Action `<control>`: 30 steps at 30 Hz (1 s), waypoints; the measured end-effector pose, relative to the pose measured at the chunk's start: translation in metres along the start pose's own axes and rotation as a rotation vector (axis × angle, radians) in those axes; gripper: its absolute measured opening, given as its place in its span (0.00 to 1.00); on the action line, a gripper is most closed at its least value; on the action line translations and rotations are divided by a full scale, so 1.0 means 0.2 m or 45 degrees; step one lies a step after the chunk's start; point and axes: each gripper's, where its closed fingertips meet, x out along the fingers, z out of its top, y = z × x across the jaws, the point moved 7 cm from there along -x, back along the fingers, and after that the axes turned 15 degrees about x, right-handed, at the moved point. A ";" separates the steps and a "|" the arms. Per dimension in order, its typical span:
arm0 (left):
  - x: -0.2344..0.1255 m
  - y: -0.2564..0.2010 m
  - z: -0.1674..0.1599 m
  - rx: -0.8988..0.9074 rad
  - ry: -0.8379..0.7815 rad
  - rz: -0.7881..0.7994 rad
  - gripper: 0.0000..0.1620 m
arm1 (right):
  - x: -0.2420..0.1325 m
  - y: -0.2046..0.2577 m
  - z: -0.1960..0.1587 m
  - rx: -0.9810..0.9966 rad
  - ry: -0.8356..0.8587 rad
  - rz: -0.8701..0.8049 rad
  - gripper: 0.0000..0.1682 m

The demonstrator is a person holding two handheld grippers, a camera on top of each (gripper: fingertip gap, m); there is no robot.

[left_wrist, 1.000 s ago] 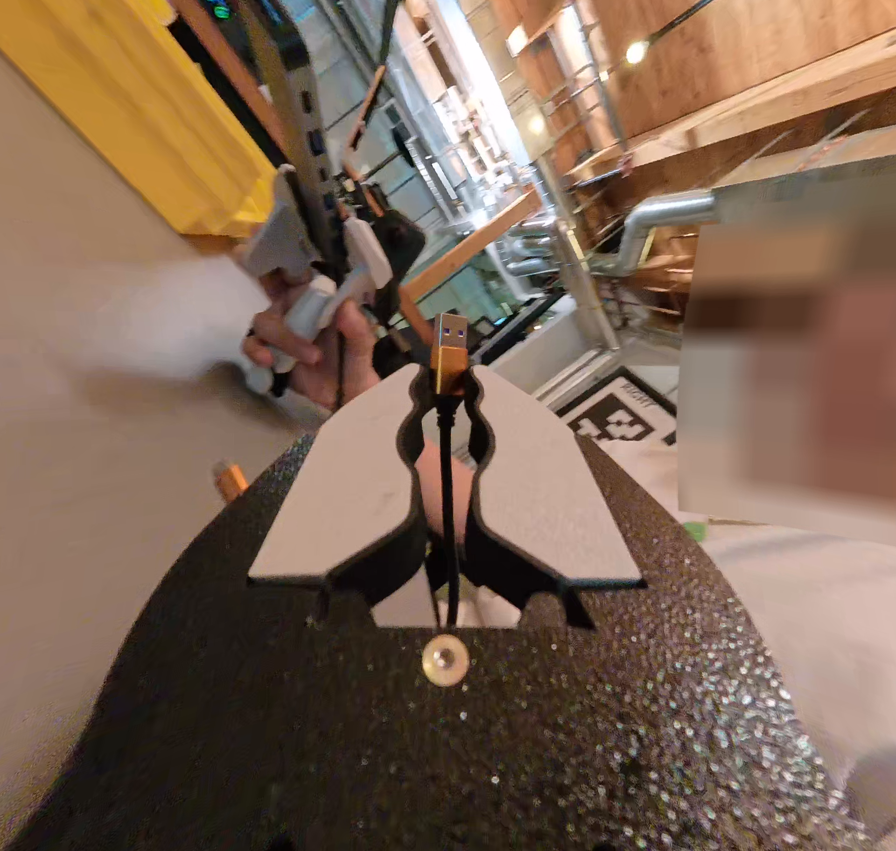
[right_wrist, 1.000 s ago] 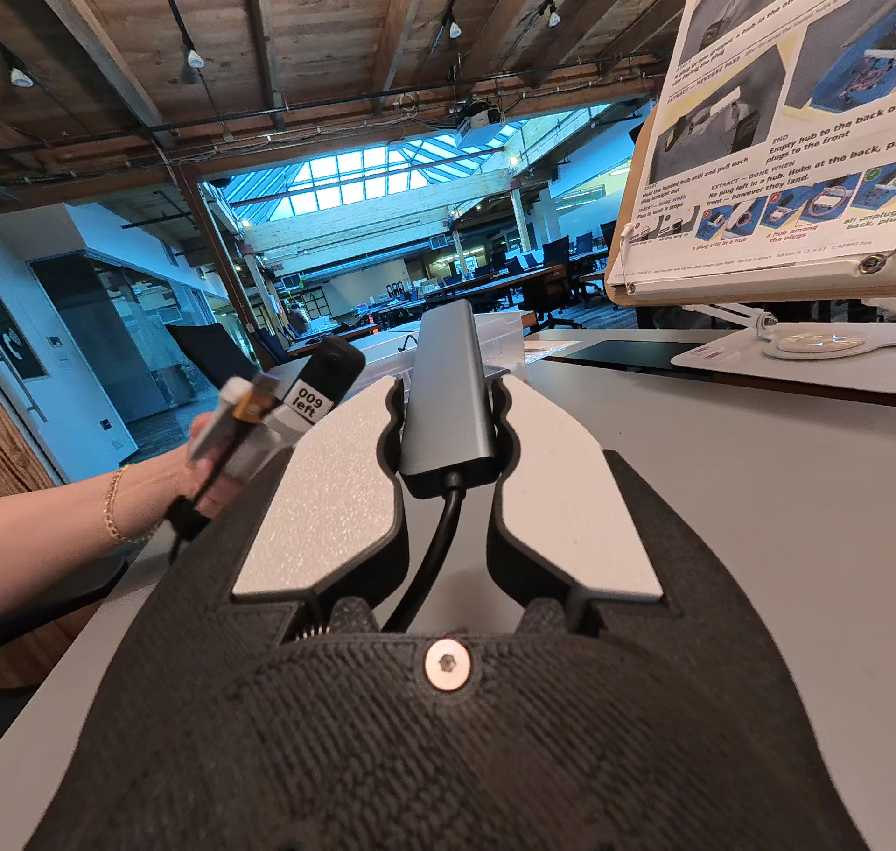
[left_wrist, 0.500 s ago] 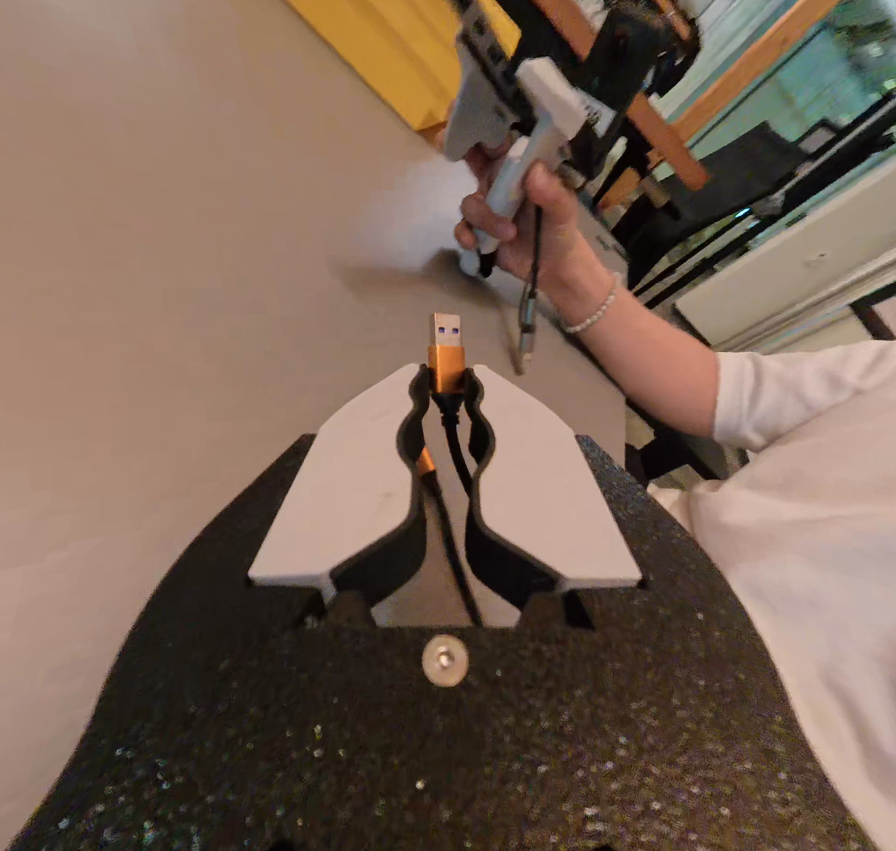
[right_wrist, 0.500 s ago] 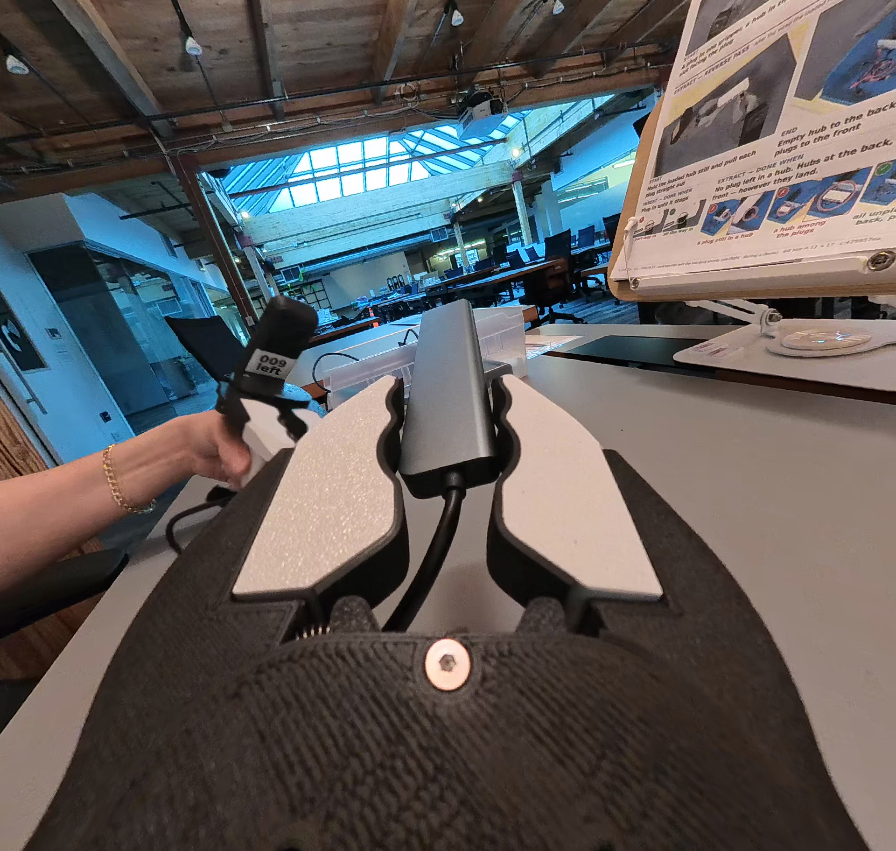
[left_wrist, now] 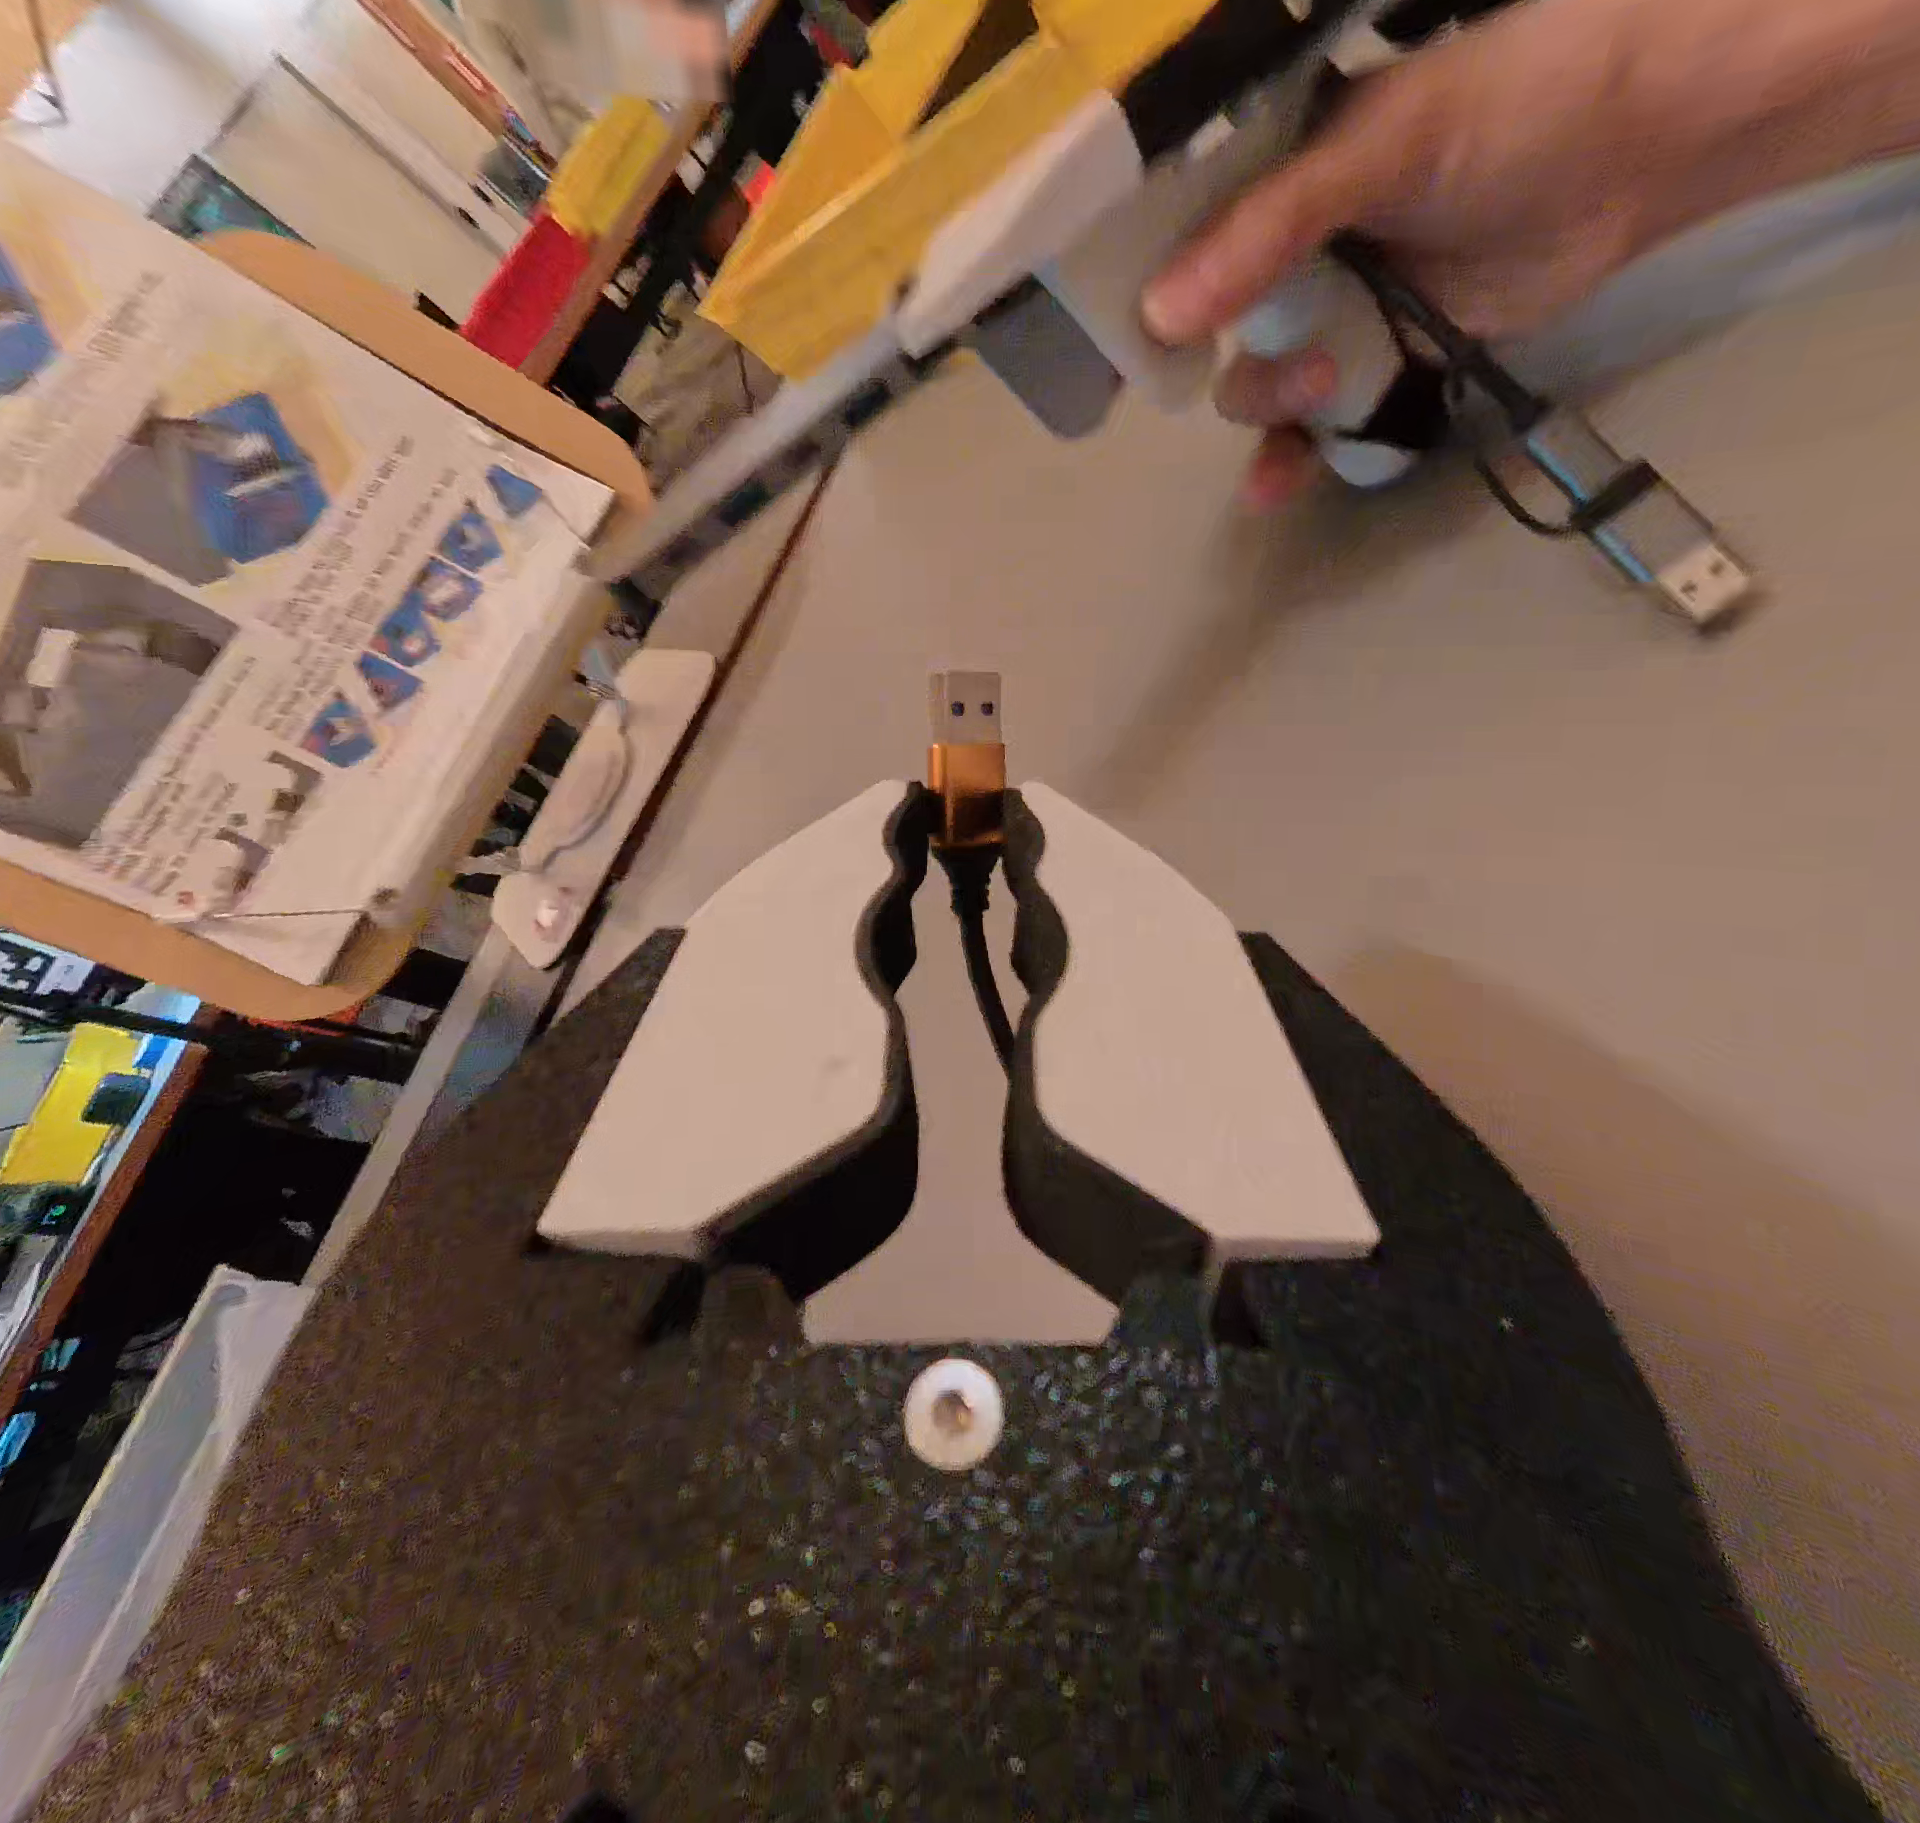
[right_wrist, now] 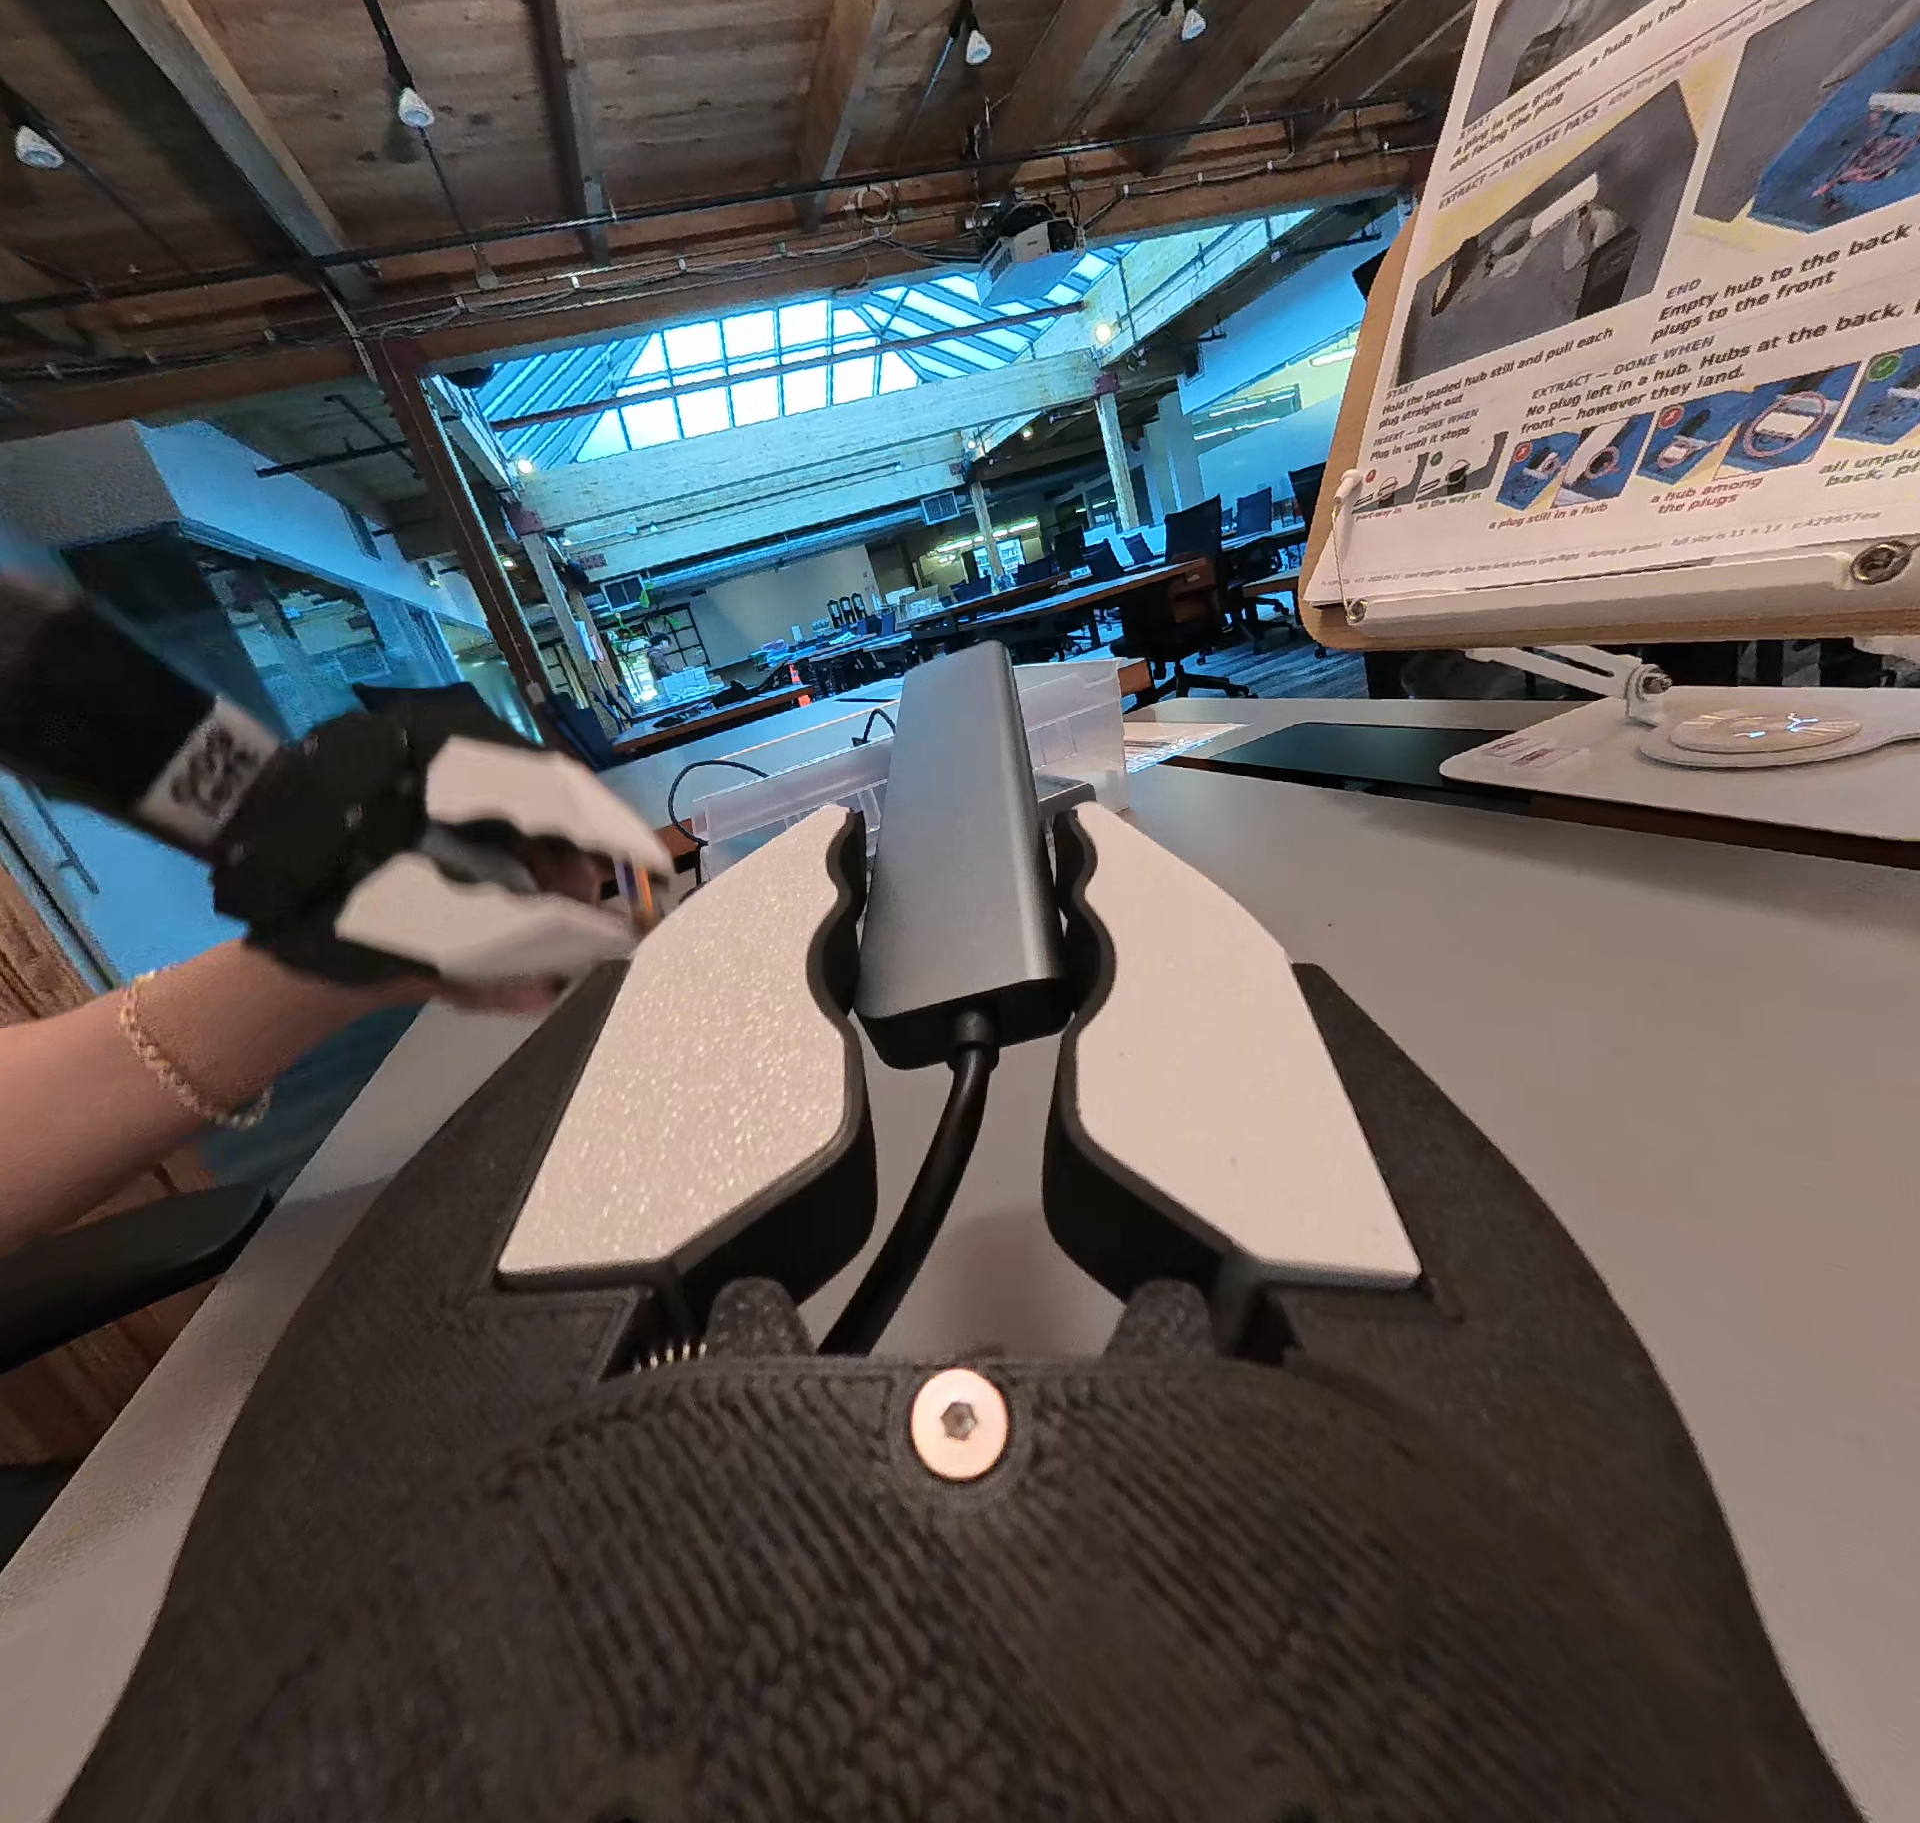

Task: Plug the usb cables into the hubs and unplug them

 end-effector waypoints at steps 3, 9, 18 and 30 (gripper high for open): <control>0.07 -0.22 -0.03 0.017 0.083 -0.154 0.08 | 0.00 0.00 0.00 -0.004 -0.004 0.001 0.21; 0.08 -0.39 -0.05 -0.206 0.179 -0.484 0.23 | 0.00 0.01 0.00 -0.011 0.009 0.002 0.21; 0.01 -0.24 -0.21 -0.650 0.371 -0.781 0.19 | 0.00 0.00 0.00 -0.001 0.004 0.005 0.21; 0.06 -0.15 -0.26 -0.173 0.495 -0.288 0.02 | 0.00 0.00 0.00 0.002 0.000 0.006 0.21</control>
